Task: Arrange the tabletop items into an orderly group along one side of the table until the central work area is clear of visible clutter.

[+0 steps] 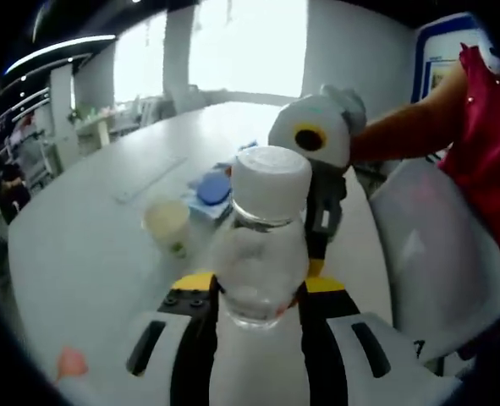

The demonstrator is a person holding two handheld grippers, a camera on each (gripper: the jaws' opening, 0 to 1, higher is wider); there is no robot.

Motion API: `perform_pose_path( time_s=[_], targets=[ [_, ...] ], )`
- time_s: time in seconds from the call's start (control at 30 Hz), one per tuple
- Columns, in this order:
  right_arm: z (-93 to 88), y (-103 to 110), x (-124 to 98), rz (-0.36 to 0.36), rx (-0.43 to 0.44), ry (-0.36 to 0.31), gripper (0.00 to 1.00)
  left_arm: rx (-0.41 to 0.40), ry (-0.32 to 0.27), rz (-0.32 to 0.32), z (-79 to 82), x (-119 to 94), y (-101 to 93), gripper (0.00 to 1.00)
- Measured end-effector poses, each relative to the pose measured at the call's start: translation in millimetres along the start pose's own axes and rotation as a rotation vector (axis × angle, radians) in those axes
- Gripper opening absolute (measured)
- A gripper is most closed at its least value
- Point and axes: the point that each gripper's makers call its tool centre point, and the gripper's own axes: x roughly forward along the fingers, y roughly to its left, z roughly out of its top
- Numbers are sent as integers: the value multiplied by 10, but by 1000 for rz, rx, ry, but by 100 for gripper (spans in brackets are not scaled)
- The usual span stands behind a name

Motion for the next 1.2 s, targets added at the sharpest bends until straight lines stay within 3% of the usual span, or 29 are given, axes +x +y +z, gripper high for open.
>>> perform_pose_path(
  time_s=[0.3, 0.7, 1.2],
  targets=[
    [195, -398, 174, -48, -1, -22, 37, 52, 10, 24, 103, -140, 408, 34],
    [318, -942, 385, -83, -9, 9, 37, 93, 14, 50, 183, -207, 972, 34],
    [56, -1162, 603, -72, 53, 98, 37, 43, 16, 19, -29, -44, 1210, 34]
  ],
)
